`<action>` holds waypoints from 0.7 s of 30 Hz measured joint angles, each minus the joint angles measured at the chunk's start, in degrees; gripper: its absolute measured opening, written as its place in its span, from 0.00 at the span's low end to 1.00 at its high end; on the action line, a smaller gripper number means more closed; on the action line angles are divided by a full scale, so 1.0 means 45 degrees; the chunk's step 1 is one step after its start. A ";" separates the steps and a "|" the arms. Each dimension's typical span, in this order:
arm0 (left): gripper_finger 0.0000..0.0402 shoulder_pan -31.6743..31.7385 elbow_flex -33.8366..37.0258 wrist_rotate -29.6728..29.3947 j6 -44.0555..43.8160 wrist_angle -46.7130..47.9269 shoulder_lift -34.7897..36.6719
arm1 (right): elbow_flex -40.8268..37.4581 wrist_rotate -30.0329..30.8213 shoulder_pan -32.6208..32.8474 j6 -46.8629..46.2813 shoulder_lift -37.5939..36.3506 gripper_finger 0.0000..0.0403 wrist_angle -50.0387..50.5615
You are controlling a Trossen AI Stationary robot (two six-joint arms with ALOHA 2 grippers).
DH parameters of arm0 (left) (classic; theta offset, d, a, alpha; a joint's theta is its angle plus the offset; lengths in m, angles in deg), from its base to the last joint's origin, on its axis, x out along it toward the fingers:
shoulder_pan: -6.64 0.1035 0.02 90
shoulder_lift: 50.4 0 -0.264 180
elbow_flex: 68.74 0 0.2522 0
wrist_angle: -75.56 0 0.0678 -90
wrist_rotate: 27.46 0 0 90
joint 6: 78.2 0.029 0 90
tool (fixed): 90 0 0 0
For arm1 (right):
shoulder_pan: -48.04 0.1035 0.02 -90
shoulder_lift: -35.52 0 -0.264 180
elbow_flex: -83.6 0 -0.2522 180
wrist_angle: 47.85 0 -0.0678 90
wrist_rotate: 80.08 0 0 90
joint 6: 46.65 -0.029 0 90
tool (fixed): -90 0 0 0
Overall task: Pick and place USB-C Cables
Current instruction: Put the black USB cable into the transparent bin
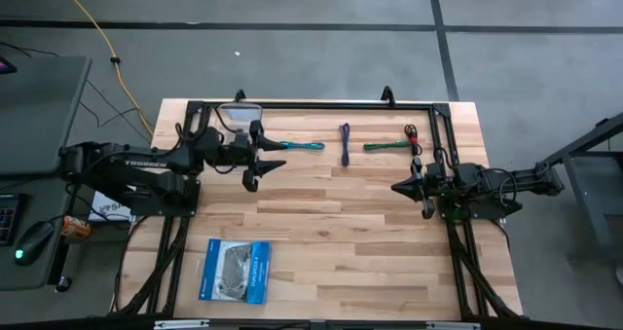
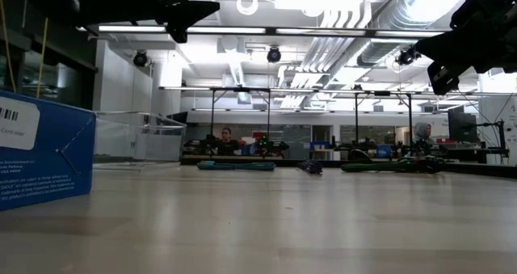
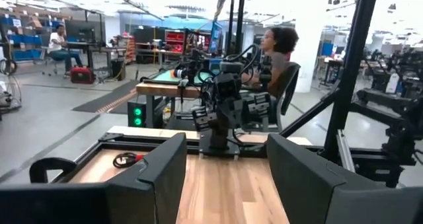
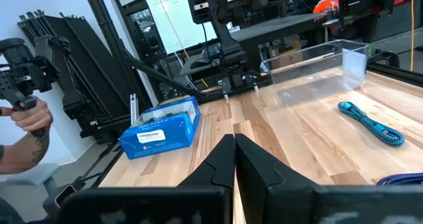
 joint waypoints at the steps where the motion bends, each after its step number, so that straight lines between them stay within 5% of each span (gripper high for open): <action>1: 0.47 0.0000 0.0000 0.0004 -0.0141 -0.0001 0.0000 | 0.0000 0.0000 -0.0005 0.0000 0.0000 0.01 0.0000; 21: 0.47 0.0000 0.0000 -0.0457 -0.0226 -0.0108 0.0039 | 0.0004 0.0205 -0.0005 -0.0010 0.0001 0.01 -0.0044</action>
